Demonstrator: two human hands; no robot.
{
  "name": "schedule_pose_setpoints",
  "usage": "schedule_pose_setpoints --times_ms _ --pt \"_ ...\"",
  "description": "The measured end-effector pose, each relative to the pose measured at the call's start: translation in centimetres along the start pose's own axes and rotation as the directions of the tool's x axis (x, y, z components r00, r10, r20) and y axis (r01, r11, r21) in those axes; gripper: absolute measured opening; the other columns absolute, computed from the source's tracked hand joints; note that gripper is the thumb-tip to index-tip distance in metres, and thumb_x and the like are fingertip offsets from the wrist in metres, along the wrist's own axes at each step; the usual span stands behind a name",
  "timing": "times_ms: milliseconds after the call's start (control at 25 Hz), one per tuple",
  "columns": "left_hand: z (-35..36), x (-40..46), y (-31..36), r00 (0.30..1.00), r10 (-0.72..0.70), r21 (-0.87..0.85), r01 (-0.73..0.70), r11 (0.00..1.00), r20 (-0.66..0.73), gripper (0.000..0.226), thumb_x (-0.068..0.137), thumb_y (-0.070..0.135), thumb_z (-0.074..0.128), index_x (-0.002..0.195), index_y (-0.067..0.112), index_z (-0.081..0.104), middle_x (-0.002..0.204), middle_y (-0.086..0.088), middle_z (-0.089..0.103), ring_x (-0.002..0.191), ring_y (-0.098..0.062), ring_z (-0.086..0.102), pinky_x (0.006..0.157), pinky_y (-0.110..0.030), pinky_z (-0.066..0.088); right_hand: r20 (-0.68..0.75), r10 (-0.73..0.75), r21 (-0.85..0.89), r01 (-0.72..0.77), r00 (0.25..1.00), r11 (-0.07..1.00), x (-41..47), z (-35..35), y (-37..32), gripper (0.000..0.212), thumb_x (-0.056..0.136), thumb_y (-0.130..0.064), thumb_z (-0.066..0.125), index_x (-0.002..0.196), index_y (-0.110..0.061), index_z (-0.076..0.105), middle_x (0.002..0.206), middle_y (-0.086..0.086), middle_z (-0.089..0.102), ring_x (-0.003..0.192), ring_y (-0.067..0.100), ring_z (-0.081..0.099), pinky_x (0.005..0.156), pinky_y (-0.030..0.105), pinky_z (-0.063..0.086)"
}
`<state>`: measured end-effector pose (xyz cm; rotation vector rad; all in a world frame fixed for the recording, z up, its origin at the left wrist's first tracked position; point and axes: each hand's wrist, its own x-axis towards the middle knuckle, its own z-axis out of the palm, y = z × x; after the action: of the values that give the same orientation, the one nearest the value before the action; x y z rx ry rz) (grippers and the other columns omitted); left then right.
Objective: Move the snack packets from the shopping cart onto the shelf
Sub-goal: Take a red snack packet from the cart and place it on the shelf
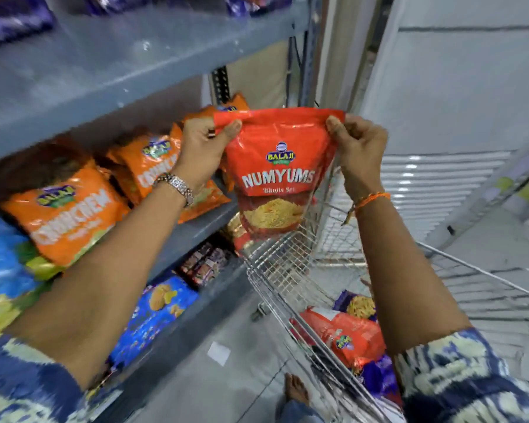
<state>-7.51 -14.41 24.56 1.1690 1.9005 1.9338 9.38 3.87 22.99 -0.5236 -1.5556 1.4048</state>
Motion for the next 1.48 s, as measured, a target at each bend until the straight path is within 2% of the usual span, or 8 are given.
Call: schedule_pose_setpoints --times_ms 240,400,520,760,960,1160,1240,1480 --pt "-9.0 1.6 13.8 0.96 0.247 0.053 -0.242 0.969 -0.129 0.012 0.09 0.014 0.068 0.095 0.019 0.076 0.08 0.018 0.075 0.075 0.003 0.064 0.073 -0.022 0.054 0.155 -0.262 0.18 0.234 0.953 0.956 4.4 8.7 -13.7 0.027 0.088 -0.01 0.069 0.064 -0.021 0.063 0.052 -0.018 0.054 0.052 -0.007 0.042 0.052 0.013 0.034" --pt "-15.3 2.1 21.4 0.869 0.393 0.097 -0.382 0.919 -0.3 0.006 0.084 0.02 0.075 0.084 0.022 0.081 0.084 -0.01 0.07 0.08 -0.022 0.054 0.075 -0.038 0.045 0.189 -0.393 0.335 0.317 0.9 0.887 5.8 15.7 -21.6 0.017 0.085 -0.019 0.075 0.071 -0.012 0.068 0.057 -0.011 0.06 0.054 -0.001 0.046 0.053 0.017 0.037" --pt "-19.7 1.9 26.3 0.805 0.426 0.091 -0.429 0.899 -0.413 0.004 0.084 0.015 0.075 0.083 0.014 0.079 0.085 -0.014 0.07 0.08 -0.023 0.056 0.076 -0.037 0.05 0.241 -0.434 0.453 0.295 0.868 0.841 6.1 21.1 -26.7 0.008 0.087 -0.014 0.073 0.083 -0.007 0.074 0.062 -0.012 0.072 0.059 -0.001 0.06 0.06 0.02 0.049" --pt "-28.7 0.2 32.2 0.764 0.363 0.058 -0.395 0.917 -0.533 0.007 0.087 0.011 0.071 0.082 0.012 0.076 0.08 -0.004 0.077 0.074 -0.016 0.071 0.079 -0.04 0.058 0.388 -0.448 0.549 0.188 0.806 0.814 4.7 31.7 -32.3 0.009 0.086 -0.016 0.074 0.077 -0.014 0.076 0.068 -0.006 0.075 0.067 0.011 0.066 0.068 0.031 0.055" --pt "-33.8 -1.2 32.5 0.725 0.272 0.032 -0.327 0.944 -0.632 0.009 0.089 0.007 0.067 0.083 0.01 0.073 0.074 -0.001 0.076 0.067 -0.012 0.071 0.066 -0.03 0.059 0.485 -0.366 0.523 0.071 0.794 0.849 3.0 38.7 -32.8 0.011 0.087 -0.012 0.073 0.076 -0.013 0.071 0.061 -0.01 0.073 0.059 0.002 0.066 0.06 0.021 0.054" --pt "-38.0 -1.1 31.9 0.68 0.158 -0.033 -0.259 0.965 -0.716 0.008 0.089 0.005 0.067 0.082 0.008 0.069 0.073 -0.005 0.074 0.062 -0.015 0.068 0.085 -0.046 0.056 0.529 -0.306 0.49 0.009 0.792 0.872 2.2 44.2 -32.5 0.011 0.085 -0.009 0.075 0.092 -0.001 0.073 0.088 0.01 0.073 0.079 0.017 0.066 0.076 0.031 0.056" --pt "-39.4 -1.0 31.4 0.666 0.137 -0.039 -0.242 0.969 -0.733 0.005 0.089 0.004 0.067 0.093 0.005 0.069 0.087 -0.012 0.073 0.07 -0.019 0.069 0.093 -0.051 0.054 0.548 -0.278 0.469 -0.015 0.789 0.883 1.9 45.8 -32.1 0.022 0.084 -0.007 0.075 0.103 0.004 0.071 0.099 0.014 0.073 0.084 0.019 0.069 0.077 0.03 0.059" --pt "-43.8 -0.5 29.0 0.636 0.0 -0.146 -0.176 0.973 -0.772 0.061 0.085 0.009 0.073 0.137 -0.004 0.045 0.123 -0.029 0.064 0.113 -0.037 0.063 0.106 -0.055 0.045 0.65 -0.186 0.371 -0.095 0.737 0.924 1.7 49.0 -30.8 0.008 0.081 -0.012 0.079 0.081 -0.016 0.072 0.102 0.019 0.076 0.1 0.039 0.072 0.091 0.057 0.057"
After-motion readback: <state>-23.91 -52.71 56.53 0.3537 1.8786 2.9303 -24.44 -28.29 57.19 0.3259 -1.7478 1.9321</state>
